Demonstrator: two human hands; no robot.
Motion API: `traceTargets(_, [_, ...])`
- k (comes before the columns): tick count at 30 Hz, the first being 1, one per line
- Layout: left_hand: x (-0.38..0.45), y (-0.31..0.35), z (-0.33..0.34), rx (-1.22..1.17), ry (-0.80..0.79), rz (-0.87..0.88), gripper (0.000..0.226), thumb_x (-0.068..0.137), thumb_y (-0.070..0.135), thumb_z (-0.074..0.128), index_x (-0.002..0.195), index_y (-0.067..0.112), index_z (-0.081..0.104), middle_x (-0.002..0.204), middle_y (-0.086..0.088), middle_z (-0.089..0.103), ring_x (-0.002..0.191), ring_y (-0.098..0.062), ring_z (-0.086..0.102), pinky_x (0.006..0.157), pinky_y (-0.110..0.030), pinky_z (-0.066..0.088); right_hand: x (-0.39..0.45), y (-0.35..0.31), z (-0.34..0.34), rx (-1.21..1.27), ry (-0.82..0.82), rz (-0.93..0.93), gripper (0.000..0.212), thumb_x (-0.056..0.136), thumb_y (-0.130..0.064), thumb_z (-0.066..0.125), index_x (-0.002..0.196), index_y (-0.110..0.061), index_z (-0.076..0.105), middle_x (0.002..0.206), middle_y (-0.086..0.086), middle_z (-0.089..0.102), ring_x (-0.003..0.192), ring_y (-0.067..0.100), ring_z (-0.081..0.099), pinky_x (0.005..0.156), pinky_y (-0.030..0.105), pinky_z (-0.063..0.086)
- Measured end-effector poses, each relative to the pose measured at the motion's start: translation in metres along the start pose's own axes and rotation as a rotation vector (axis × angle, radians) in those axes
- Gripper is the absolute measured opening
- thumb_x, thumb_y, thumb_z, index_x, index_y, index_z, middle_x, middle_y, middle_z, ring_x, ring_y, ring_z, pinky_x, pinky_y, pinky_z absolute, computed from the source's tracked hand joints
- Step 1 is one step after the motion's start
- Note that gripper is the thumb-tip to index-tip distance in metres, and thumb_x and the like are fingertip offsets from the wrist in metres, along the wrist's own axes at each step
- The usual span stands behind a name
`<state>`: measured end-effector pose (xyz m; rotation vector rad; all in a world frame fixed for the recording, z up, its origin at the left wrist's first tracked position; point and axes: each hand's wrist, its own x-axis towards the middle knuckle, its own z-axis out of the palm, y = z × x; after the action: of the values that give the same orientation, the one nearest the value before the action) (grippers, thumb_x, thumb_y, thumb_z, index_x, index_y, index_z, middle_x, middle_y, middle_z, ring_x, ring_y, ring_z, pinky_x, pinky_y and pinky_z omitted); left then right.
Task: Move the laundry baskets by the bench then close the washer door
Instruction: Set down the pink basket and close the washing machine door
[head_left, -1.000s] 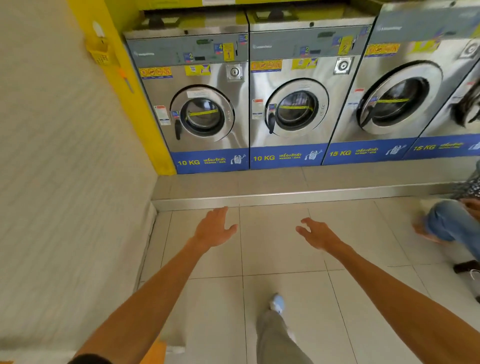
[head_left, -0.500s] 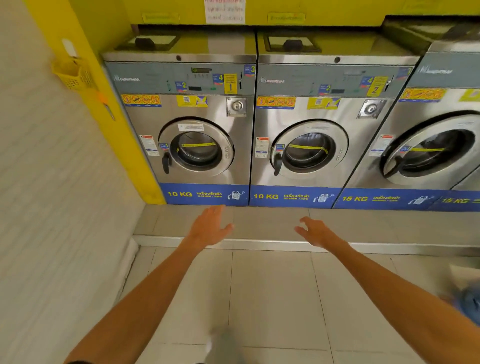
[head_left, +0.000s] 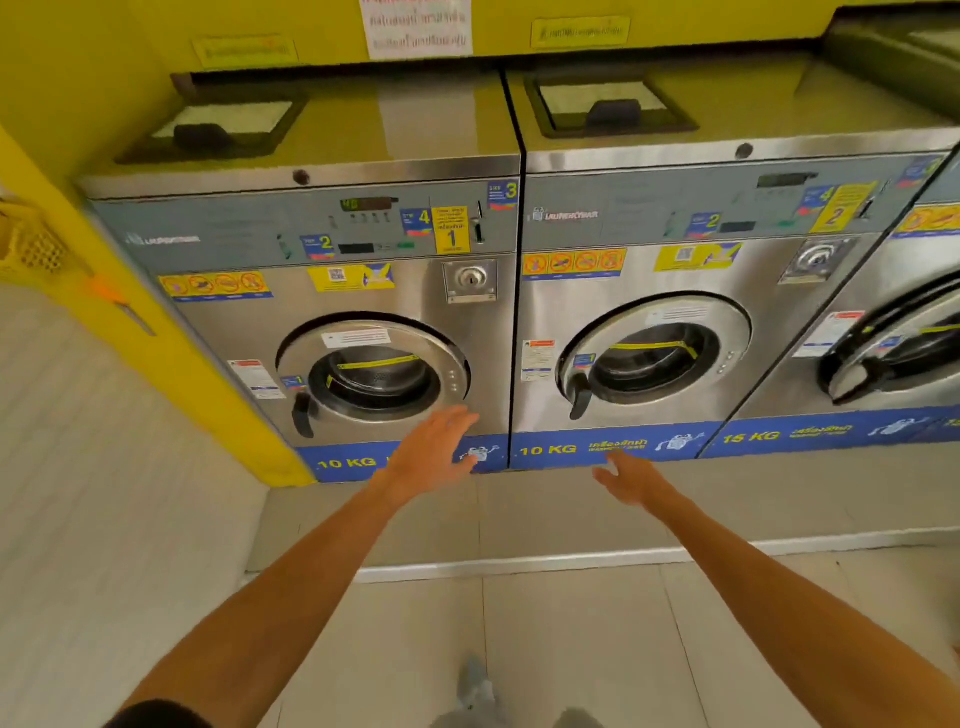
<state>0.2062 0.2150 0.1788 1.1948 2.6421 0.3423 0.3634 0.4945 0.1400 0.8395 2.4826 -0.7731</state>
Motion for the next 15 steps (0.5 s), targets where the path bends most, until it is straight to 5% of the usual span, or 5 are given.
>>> traceTargets(12, [0.216, -0.016, -0.033, 0.346, -0.006, 0.387, 0.065, 0.094, 0.042, 0.059, 0.15, 0.014, 0.041, 0.159, -0.011, 0.034, 0.15, -0.03, 0.023, 0.122, -0.043, 0.021, 0.165, -0.029, -0.031, 0.296, 0.092, 0.183, 0.068, 0.1, -0.031, 0.056, 0.152, -0.003, 0.024, 0.139, 0.026, 0.053, 0.132, 0.04, 0.049, 0.104, 0.044, 0.041])
traceTargets(15, [0.26, -0.015, -0.036, 0.386, 0.003, 0.443, 0.063, 0.09, 0.039, 0.064, 0.145, 0.012, 0.049, 0.154, -0.013, 0.042, 0.147, -0.034, 0.03, 0.119, -0.046, 0.029, 0.206, -0.031, -0.044, 0.493, 0.175, 0.239, 0.066, 0.096, -0.022, 0.062, 0.149, -0.001, 0.029, 0.128, 0.026, 0.06, 0.117, 0.038, 0.059, 0.085, 0.037, 0.046])
